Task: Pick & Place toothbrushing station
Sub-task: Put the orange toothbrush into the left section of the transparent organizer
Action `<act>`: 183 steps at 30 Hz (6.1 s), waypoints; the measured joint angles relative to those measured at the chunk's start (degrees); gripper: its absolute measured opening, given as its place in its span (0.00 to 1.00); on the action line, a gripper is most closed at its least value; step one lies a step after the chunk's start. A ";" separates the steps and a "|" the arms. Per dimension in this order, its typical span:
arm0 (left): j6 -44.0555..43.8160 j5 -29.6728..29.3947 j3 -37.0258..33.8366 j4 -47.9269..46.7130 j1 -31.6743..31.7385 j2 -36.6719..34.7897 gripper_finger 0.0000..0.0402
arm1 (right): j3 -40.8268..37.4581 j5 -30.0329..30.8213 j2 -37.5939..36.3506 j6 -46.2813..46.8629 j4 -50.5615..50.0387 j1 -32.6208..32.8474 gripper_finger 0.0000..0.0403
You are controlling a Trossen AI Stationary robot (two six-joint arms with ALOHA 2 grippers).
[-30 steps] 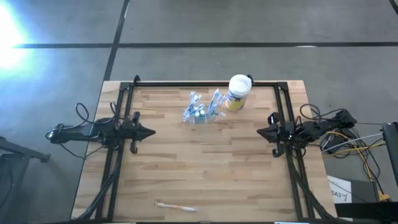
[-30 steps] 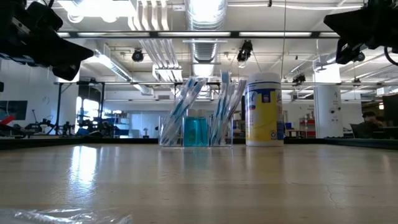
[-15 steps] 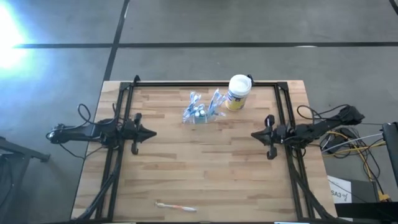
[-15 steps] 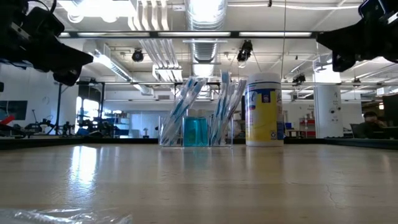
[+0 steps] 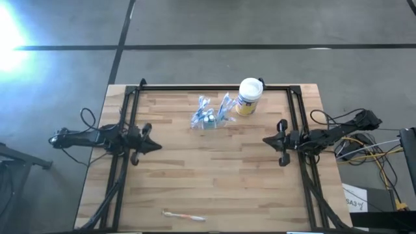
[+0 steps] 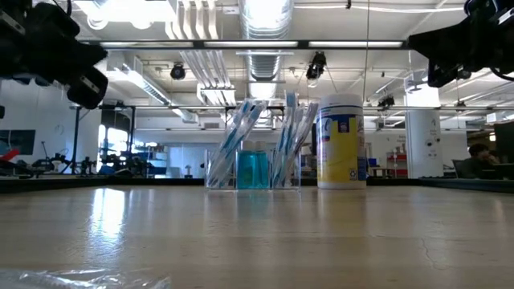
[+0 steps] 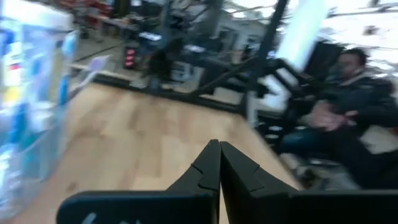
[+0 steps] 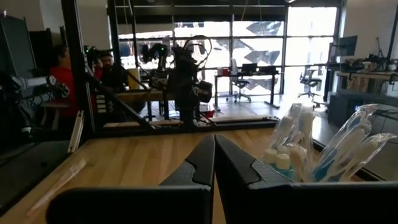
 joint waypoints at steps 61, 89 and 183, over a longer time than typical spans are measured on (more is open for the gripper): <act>-2.16 -26.67 27.08 6.95 -38.72 42.93 0.03 | 58.69 -3.05 76.86 14.21 -12.80 8.48 0.02; -2.16 -26.19 24.17 6.92 -38.88 36.16 0.03 | 130.79 -20.64 127.56 26.82 -60.23 8.49 0.35; 22.02 -18.19 25.58 3.11 -8.08 29.74 0.00 | 15.52 -31.76 35.06 -5.65 17.20 -14.80 0.05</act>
